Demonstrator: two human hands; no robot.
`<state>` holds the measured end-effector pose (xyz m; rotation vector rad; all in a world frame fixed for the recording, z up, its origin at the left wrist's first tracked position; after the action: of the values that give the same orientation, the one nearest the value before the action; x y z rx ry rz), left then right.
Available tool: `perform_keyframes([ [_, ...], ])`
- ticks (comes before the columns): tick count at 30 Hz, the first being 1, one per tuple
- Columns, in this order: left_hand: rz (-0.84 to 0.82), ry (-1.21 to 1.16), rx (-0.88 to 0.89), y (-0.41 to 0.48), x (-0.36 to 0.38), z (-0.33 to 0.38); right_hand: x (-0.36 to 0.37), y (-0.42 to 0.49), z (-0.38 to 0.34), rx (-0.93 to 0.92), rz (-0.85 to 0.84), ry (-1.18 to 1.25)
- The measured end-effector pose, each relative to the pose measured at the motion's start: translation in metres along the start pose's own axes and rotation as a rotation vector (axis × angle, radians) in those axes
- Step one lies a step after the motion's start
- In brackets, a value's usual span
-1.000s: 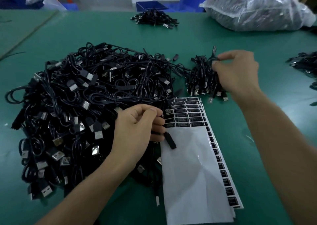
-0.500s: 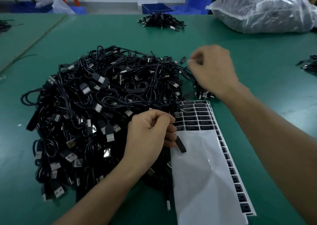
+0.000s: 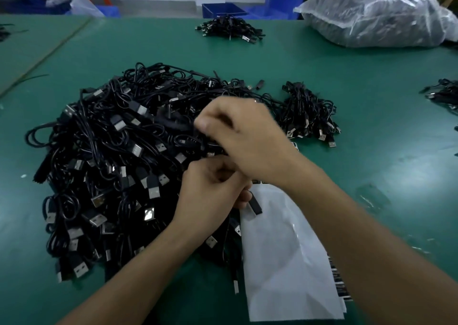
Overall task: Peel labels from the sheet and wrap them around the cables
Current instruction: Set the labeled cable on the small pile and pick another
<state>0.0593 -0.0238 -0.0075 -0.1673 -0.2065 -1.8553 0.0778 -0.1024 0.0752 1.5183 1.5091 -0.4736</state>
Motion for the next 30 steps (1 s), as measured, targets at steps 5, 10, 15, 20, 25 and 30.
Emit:
perform_keyframes([
  [5,-0.02,-0.214,-0.085,-0.001,0.0,-0.001,-0.042,-0.027,0.012,-0.016,0.291,0.305],
  [10,-0.092,-0.451,-0.135,0.001,0.0,0.004,-0.026,-0.059,0.024,-0.024,0.283,0.118],
  [15,-0.082,-0.425,-0.049,0.001,0.002,0.007,-0.021,-0.069,0.037,0.03,0.394,0.103],
  [20,-0.006,-0.373,0.102,0.0,-0.002,0.019,-0.01,-0.073,0.045,0.073,0.242,0.272],
  [25,0.082,-0.384,0.141,-0.001,-0.009,0.019,-0.002,-0.082,0.061,0.099,0.067,0.196],
  [30,0.143,-0.469,0.189,0.002,-0.022,0.027,-0.003,-0.083,0.075,0.126,-0.015,0.116],
])
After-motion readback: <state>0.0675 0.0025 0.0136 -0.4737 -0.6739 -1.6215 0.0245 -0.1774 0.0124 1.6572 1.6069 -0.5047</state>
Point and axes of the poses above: each hand's wrist, its own y-axis towards the middle knuckle, its own x-axis out of the palm, z = x × y, the point moved 7 cm from there along y, towards the middle knuckle, and after that the axes turned 15 degrees about -y, right-handed, at the moved point
